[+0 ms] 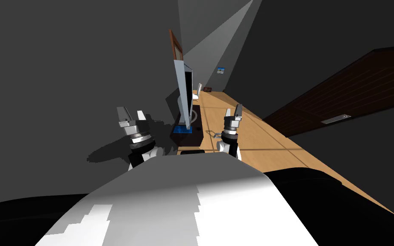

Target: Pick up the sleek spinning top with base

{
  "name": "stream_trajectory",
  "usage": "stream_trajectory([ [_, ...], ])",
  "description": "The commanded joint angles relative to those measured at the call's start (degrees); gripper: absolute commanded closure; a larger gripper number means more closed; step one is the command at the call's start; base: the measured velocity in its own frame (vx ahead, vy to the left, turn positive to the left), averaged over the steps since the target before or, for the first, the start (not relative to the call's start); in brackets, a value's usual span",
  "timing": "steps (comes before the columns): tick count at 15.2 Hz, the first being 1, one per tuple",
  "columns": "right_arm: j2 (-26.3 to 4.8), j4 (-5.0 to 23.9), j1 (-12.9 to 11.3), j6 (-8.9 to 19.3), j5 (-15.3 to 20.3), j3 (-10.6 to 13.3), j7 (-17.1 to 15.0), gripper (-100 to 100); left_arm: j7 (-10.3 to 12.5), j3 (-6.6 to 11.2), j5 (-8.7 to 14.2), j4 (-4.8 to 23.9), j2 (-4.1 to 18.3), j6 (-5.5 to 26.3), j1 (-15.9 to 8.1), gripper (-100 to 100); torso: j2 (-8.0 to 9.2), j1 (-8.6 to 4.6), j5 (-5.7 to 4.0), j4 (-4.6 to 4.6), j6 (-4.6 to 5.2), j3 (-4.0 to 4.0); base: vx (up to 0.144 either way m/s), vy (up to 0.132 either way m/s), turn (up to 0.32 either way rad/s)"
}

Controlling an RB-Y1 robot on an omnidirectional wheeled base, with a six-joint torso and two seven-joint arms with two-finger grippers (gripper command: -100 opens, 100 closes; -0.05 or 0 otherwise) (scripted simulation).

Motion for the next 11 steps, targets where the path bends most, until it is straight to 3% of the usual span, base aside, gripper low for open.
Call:
stream_trajectory([
  [1,-1.93,0.59,-0.28,0.52,-0.53,-0.05,-0.50,-100,0.00,0.00,0.00,0.00,0.00,0.00,0.00,0,0.00,0.00,0.00,0.00,0.00,0.00,-0.008,-0.004,-0.025],
  [4,-4.75,1.94,-0.97,1.77,-1.81,-0.16,-1.67,-100,0.00,0.00,0.00,0.00,0.00,0.00,0.00,0,0.08,-0.07,-0.02,0.01,0.01,0.04,-0.027,-0.011,-0.048],
  [8,-9.22,6.64,-3.45,6.15,-6.36,-0.45,-5.79,-100,0.00,0.00,0.00,0.00,0.00,0.00,0.00,0,0.19,-0.10,-0.03,0.04,0.01,0.10,-0.054,-0.014,-0.079],
  [9,-9.22,6.64,-3.45,6.15,-6.36,-0.45,-5.79,-100,0.00,0.00,0.00,0.00,0.00,0.00,-0.01,0,0.24,-0.09,-0.03,0.05,0.01,0.13,-0.060,-0.008,-0.045],
  [11,-10.69,9.69,-5.18,9.09,-9.52,-0.64,-8.59,-100,0.00,0.00,0.00,0.00,0.00,0.00,-0.01,0,0.24,-0.07,-0.02,0.05,0.01,0.14,-0.062,-0.011,-0.076],
])
